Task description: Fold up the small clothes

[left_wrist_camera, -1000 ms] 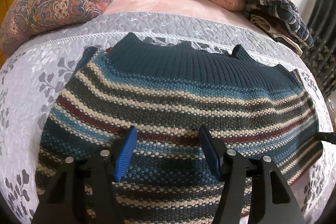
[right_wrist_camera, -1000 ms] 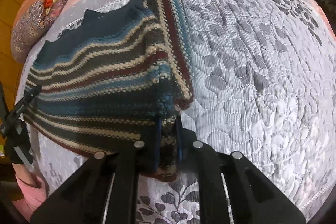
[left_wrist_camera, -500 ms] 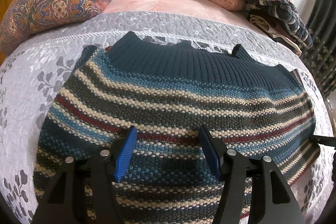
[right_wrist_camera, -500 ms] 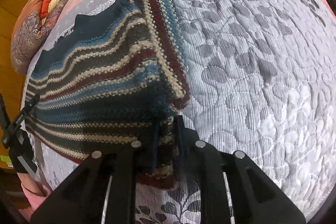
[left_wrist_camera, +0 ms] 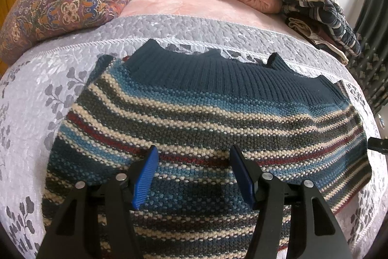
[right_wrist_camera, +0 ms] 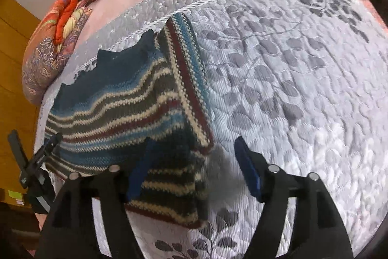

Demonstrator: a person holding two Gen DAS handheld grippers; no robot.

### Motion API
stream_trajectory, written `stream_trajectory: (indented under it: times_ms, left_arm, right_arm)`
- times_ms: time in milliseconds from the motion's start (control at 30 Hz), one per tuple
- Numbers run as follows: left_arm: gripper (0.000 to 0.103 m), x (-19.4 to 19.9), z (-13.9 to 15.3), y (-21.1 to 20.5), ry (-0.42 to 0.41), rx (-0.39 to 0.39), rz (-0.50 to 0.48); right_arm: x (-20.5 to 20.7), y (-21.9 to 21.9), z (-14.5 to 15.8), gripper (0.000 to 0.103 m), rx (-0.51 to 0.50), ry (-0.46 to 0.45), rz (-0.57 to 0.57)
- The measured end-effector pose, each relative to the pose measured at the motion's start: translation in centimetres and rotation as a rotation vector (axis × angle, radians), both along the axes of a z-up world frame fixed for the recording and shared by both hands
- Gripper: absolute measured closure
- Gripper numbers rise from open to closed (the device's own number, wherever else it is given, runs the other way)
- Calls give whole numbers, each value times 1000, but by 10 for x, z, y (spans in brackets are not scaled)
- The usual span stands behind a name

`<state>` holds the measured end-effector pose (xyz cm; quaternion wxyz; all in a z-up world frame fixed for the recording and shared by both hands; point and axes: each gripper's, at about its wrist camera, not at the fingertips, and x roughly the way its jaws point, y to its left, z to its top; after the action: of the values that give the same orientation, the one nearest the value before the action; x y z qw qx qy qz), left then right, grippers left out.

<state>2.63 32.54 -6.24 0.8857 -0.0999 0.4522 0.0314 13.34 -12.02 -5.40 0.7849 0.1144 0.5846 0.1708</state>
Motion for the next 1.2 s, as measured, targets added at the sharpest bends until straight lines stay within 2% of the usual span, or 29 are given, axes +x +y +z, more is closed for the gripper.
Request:
stream_trajectory:
  times_ms: [167, 300, 333, 367, 400, 467, 533, 633, 733, 967, 1100, 1200]
  left_arm:
    - [42, -1, 2, -1, -5, 2, -1]
    - [42, 0, 0, 2, 2, -2, 7]
    - [42, 0, -1, 3, 4, -4, 9]
    - [42, 0, -1, 4, 6, -7, 14]
    - [41, 0, -2, 6, 8, -11, 18]
    - [41, 0, -3, 7, 10, -17, 22]
    - [41, 0, -3, 8, 11, -25, 25]
    - [41, -1, -3, 11, 13, -40, 29]
    - [41, 0, -4, 12, 16, -47, 32]
    - [40, 2, -11, 14, 17, -66, 28]
    - [42, 0, -8, 19, 20, -93, 31]
    - [42, -4, 1, 25, 14, -86, 48]
  right_arm:
    - [16, 11, -17, 27, 57, 35, 32]
    - [22, 26, -30, 25, 15, 39, 57]
    - [24, 29, -30, 27, 9, 31, 60]
    - [25, 32, -29, 32, 13, 25, 61]
    - [27, 33, -28, 43, 29, 27, 69]
    - [29, 38, -27, 48, 15, 28, 75]
    - [30, 39, -26, 62, 18, 33, 81]
    - [29, 38, -17, 76, 55, 31, 81]
    - [28, 39, -11, 77, 43, 28, 71]
    - [32, 48, -19, 78, -36, 77, 39]
    - [32, 59, -5, 79, -67, 81, 27]
    - [28, 70, 18, 80, -58, 52, 43]
